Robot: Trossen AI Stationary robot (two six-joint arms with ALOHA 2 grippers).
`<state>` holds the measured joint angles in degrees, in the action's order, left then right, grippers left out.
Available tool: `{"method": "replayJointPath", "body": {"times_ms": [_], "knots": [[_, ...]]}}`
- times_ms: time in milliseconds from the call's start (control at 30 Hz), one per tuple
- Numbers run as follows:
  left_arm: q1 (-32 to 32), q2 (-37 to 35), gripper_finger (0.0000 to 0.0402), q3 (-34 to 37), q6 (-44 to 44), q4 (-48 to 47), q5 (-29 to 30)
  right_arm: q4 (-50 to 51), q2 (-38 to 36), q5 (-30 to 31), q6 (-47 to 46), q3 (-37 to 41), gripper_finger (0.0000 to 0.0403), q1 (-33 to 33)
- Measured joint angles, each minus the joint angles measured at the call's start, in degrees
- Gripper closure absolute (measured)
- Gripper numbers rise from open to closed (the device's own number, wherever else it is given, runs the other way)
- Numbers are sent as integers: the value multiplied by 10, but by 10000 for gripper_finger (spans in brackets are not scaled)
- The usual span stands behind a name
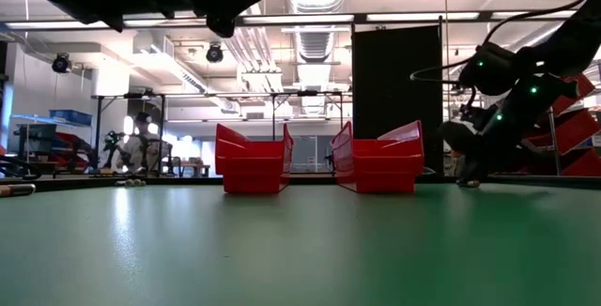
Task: Sort batteries
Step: Put the brown battery into the left red bin
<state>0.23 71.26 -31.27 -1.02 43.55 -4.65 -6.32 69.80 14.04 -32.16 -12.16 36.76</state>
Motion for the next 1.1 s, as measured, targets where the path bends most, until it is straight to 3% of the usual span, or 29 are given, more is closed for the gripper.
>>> {"method": "replayJointPath", "body": {"times_ms": [267,667,1100], "knots": [[0,0,276,0,0,-7,37,-2,2,35,28,3,352,-30],[0,0,276,0,0,-14,37,-21,16,85,10,22,305,-59],[0,-1,276,0,0,-15,38,-28,19,98,-13,25,319,-60]]}}
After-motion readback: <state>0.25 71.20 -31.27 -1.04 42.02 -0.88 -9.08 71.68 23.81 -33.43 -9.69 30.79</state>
